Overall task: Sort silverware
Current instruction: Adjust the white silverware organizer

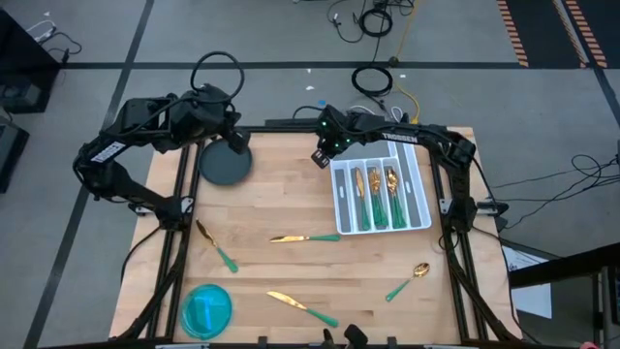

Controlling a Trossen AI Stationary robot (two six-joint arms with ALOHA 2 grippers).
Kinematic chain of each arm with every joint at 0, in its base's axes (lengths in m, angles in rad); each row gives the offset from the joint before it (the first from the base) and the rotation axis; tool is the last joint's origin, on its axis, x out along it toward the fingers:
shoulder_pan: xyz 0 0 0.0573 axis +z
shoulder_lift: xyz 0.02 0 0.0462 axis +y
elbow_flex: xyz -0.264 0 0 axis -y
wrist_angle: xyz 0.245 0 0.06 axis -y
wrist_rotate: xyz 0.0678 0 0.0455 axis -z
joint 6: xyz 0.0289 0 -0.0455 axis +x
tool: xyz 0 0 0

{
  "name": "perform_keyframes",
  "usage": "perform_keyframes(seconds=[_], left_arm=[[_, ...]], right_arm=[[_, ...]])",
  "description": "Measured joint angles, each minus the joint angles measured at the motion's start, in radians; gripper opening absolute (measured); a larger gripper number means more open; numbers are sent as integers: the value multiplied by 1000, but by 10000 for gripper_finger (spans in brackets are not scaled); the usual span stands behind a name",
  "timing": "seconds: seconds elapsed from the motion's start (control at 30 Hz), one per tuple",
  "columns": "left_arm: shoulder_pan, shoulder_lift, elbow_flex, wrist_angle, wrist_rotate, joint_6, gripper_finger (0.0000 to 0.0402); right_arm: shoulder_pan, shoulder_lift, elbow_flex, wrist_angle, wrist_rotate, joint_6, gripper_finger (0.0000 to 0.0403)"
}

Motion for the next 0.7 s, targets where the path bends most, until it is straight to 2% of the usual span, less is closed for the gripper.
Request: perform_keyframes(seconds=[0.7], left_arm=[[0, 0, 0, 3, -13, 24, 8]], right_arm=[[-33, 17, 0, 10, 28, -73, 0]])
